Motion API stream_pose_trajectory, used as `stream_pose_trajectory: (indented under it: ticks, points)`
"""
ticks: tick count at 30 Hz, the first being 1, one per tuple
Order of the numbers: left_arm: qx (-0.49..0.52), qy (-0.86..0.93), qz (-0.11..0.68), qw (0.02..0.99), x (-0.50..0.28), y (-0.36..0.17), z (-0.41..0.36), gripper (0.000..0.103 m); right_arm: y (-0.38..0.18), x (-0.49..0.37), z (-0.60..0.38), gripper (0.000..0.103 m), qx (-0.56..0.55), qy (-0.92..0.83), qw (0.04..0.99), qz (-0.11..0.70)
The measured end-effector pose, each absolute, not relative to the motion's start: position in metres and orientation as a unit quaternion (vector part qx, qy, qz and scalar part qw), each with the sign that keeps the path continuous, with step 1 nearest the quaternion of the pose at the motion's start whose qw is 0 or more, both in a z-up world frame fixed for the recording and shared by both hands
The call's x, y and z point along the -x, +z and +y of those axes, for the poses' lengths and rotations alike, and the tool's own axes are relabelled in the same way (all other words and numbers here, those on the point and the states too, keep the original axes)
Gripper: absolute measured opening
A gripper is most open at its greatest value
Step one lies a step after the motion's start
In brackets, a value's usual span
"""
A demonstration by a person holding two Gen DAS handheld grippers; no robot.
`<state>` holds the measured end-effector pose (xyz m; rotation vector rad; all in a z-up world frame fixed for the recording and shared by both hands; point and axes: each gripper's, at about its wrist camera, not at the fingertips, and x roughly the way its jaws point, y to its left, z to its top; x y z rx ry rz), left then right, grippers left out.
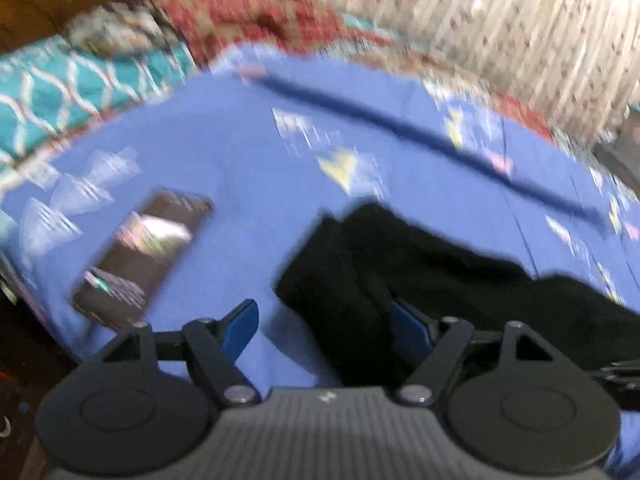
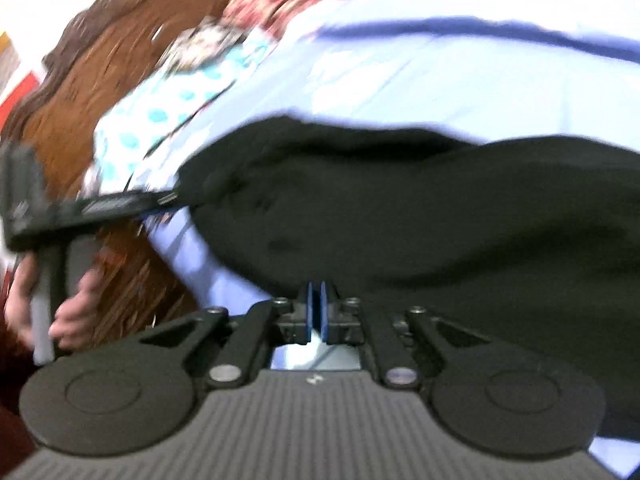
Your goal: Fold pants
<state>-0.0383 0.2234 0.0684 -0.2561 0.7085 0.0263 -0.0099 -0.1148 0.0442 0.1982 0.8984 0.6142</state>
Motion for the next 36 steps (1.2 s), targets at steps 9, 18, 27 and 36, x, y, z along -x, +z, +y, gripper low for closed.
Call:
stream_pose_trajectory:
  ticks: [9,18,27,36]
  points:
    - [0.132,-0.064,0.281,0.948,-0.008,0.116,0.203,0.073,0.025,-0.014,-0.151,0.009,-0.154,0.157,0.883,0.416]
    - [0.092,-0.082,0.391,0.912,-0.090,0.033,0.130,0.066,-0.001,0.000,-0.150,0.008,-0.152,0.175,0.844,0.483]
    - [0.042,-0.025,0.365,0.930,-0.090,0.000,0.125,0.052,0.045,-0.106,-0.173,0.035,-0.115,0.098,0.894,0.421]
    - [0.071,-0.028,0.359,0.930,-0.080,0.007,0.136,0.052,-0.001,-0.164,-0.178,0.041,-0.167,0.085,0.800,0.571]
